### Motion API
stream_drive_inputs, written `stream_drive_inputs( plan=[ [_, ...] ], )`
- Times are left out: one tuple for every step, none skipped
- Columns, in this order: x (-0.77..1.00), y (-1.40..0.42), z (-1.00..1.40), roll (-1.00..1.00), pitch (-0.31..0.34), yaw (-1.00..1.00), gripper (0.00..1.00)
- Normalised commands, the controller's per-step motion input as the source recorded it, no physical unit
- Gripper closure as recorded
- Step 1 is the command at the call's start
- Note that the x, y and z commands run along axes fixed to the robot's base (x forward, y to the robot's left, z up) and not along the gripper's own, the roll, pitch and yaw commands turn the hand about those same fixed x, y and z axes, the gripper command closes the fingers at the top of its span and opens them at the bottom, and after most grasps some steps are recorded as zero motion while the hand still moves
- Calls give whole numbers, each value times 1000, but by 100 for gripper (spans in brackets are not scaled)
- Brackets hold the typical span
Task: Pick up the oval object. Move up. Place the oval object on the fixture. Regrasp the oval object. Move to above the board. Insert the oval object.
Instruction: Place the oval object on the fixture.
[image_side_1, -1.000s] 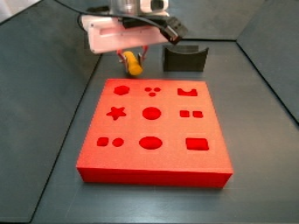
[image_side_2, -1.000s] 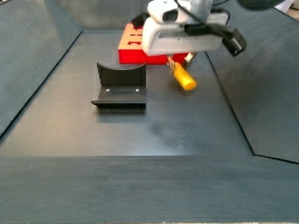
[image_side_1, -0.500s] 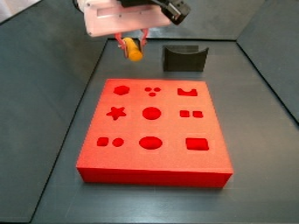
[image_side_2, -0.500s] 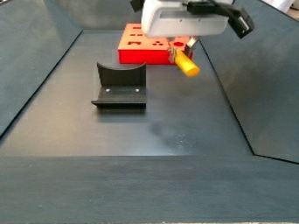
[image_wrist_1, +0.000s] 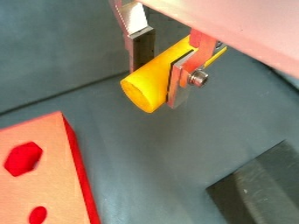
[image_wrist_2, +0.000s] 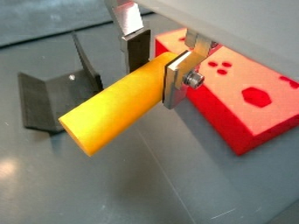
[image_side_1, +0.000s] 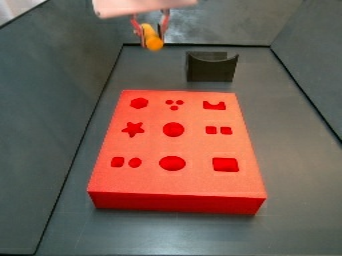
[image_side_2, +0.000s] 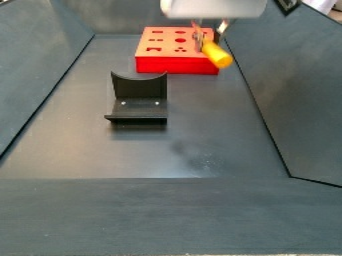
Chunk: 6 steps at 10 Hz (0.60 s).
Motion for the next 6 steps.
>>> stream_drive_inputs(
  plan=[
    [-20, -14, 948, -49, 43, 15, 100],
    [-15, -14, 785, -56, 46, 14, 100],
    [-11, -13, 675, -59, 51, 14, 100],
    [-2, -13, 455, -67, 63, 10, 100],
    [7, -13, 235, -75, 76, 8, 100],
    [1000, -40, -159, 282, 171, -1000, 100]
  ],
)
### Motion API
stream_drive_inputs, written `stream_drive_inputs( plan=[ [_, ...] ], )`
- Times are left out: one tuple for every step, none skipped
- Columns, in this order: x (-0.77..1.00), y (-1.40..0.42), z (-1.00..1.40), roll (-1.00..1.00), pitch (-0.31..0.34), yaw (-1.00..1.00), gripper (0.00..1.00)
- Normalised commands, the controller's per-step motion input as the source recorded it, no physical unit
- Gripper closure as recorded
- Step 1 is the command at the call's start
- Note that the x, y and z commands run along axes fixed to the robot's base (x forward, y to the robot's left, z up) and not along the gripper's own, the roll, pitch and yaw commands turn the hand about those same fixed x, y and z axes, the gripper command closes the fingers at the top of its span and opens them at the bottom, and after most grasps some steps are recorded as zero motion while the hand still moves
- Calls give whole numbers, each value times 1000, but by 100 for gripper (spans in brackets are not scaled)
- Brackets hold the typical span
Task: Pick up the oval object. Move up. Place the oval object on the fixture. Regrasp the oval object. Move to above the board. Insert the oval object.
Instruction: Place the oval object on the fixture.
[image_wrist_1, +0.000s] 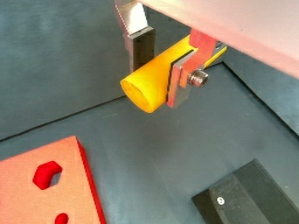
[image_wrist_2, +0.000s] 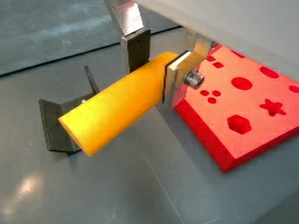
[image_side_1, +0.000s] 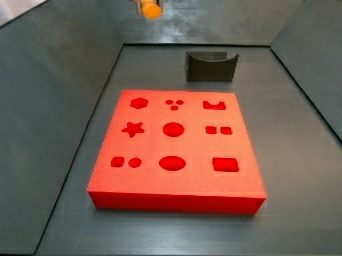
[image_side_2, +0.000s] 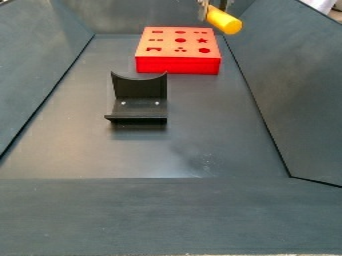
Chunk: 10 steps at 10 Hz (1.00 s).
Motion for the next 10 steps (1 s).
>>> stream_drive_inputs(
  plan=[
    [1000, -39, -180, 280, 163, -1000, 100],
    [1000, -31, -165, 267, 153, -696, 100],
    [1000, -32, -148, 232, 136, -464, 100],
    [1000, -28, -138, 186, 131, -298, 100],
    [1000, -25, -127, 139, 130, -192, 100],
    [1000, -21, -117, 109, 130, -127, 100],
    [1000, -21, -104, 85, 132, -74, 100],
    [1000, -19, -96, 80, 134, -54, 100],
    [1000, -16, -82, 79, 136, -38, 100],
    [1000, -15, -77, 79, 138, -34, 100]
  ],
)
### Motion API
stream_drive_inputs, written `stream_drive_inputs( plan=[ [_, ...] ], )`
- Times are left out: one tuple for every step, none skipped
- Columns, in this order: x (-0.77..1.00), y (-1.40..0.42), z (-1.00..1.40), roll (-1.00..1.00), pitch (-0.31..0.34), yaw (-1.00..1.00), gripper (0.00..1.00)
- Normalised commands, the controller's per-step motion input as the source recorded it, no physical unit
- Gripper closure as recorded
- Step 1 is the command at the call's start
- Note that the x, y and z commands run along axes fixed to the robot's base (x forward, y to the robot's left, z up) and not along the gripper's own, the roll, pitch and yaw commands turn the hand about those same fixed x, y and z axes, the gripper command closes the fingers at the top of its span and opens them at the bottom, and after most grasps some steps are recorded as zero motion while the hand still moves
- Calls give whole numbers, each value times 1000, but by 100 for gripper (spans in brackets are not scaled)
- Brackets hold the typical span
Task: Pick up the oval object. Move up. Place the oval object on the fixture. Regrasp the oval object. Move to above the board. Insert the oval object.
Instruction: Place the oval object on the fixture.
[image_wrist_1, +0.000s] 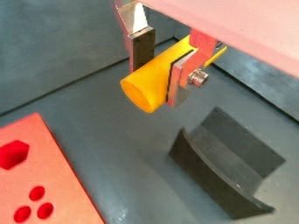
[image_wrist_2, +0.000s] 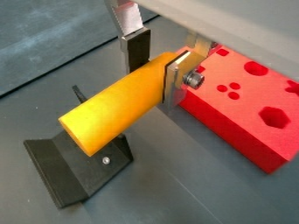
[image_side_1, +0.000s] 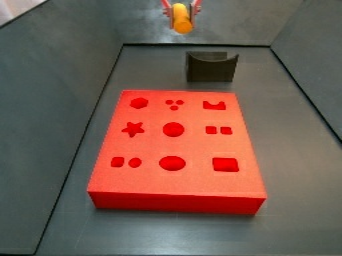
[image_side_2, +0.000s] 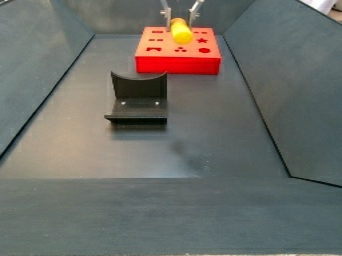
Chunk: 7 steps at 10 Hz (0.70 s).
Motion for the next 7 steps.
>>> stream_drive_inputs(
  plan=[
    [1000, -14, -65, 80, 141, -26, 100],
    [1000, -12, -55, 82, 139, -24, 100],
    [1000, -11, -50, 83, 137, -23, 100],
    [1000, -10, -42, 85, 137, -22, 100],
    [872, 1000, 458, -1000, 52, -103, 100],
    [797, 1000, 466, -1000, 56, -105, 100],
    [694, 923, 374, -1000, 76, -111, 100]
  ],
)
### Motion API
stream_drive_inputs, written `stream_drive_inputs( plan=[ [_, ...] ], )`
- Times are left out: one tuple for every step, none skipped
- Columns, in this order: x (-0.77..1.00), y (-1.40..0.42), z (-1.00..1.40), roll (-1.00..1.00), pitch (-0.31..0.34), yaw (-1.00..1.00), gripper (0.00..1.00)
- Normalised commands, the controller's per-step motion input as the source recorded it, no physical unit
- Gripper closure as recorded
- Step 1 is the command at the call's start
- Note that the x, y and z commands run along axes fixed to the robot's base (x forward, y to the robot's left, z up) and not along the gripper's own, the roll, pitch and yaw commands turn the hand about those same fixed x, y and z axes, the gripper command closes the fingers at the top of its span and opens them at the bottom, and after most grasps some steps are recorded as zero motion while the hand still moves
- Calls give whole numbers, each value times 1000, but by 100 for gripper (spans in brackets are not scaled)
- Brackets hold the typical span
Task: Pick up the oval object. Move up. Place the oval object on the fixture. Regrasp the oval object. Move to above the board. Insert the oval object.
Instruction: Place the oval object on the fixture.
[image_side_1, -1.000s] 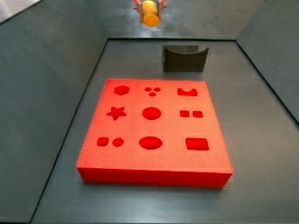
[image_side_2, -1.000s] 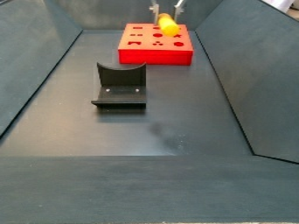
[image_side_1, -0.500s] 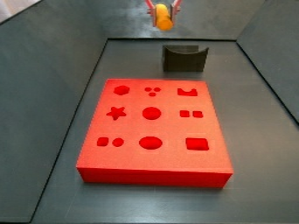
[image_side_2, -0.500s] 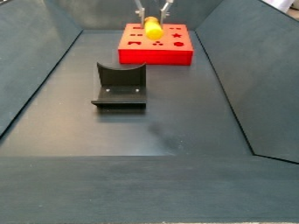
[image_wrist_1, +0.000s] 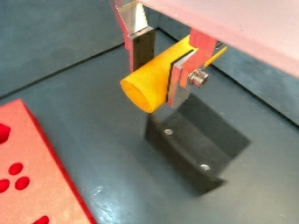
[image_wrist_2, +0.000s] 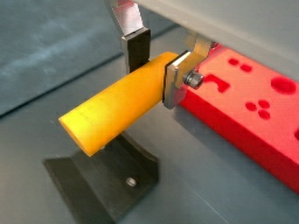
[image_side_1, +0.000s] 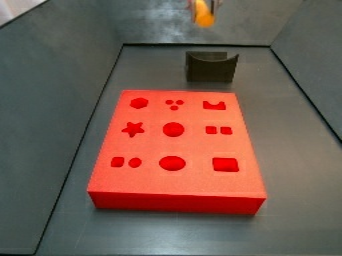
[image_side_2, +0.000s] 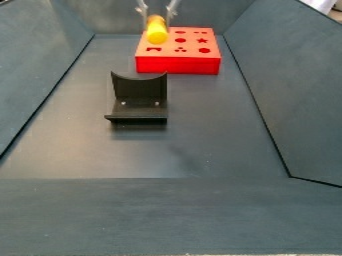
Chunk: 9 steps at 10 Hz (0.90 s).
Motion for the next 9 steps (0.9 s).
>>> stream_drive_inputs(
  plan=[
    [526, 703, 163, -1000, 84, -110, 100],
    [436, 520, 51, -1000, 89, -112, 100],
    [366, 335, 21, -1000, 98, -116, 100],
    [276, 111, 22, -1000, 111, -122, 100],
    [203, 58, 4, -1000, 117, -127, 100],
    [125, 64, -7, -1000, 119, -137, 100],
    [67, 58, -3, -1000, 114, -149, 100],
    [54, 50, -5, -1000, 99, -171, 100],
    [68, 48, -16, -966, 93, -183, 100]
  ],
)
